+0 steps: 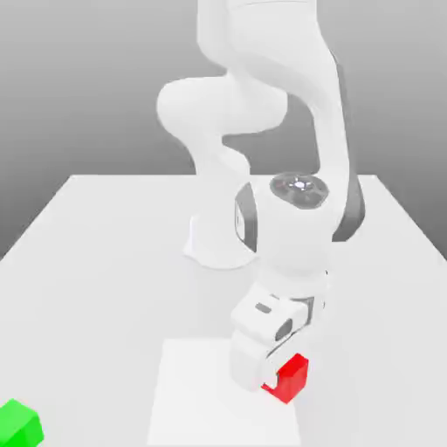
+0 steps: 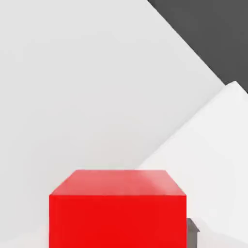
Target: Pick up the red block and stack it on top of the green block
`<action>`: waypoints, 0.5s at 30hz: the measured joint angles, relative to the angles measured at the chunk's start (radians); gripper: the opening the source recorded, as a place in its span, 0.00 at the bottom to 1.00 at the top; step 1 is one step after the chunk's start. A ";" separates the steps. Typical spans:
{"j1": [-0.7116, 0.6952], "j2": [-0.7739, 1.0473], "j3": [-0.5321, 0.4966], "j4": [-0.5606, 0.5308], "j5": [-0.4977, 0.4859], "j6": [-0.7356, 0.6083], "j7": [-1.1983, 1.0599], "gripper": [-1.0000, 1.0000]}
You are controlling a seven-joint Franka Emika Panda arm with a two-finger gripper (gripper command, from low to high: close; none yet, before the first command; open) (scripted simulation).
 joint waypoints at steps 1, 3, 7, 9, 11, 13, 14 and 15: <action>0.000 -0.010 -0.001 -0.002 -0.001 -0.008 0.001 0.00; 0.003 -0.063 -0.004 -0.009 -0.006 -0.053 0.004 0.00; -0.005 -0.189 -0.011 -0.021 -0.015 -0.169 0.022 0.00; -0.043 -0.182 -0.052 0.030 0.002 -0.214 0.086 0.00; -0.082 -0.155 -0.099 0.090 0.023 -0.251 0.158 0.00; -0.120 -0.126 -0.146 0.150 0.047 -0.285 0.228 0.00; -0.139 -0.112 -0.169 0.179 0.059 -0.302 0.262 0.00; -0.158 -0.097 -0.193 0.209 0.072 -0.318 0.296 0.00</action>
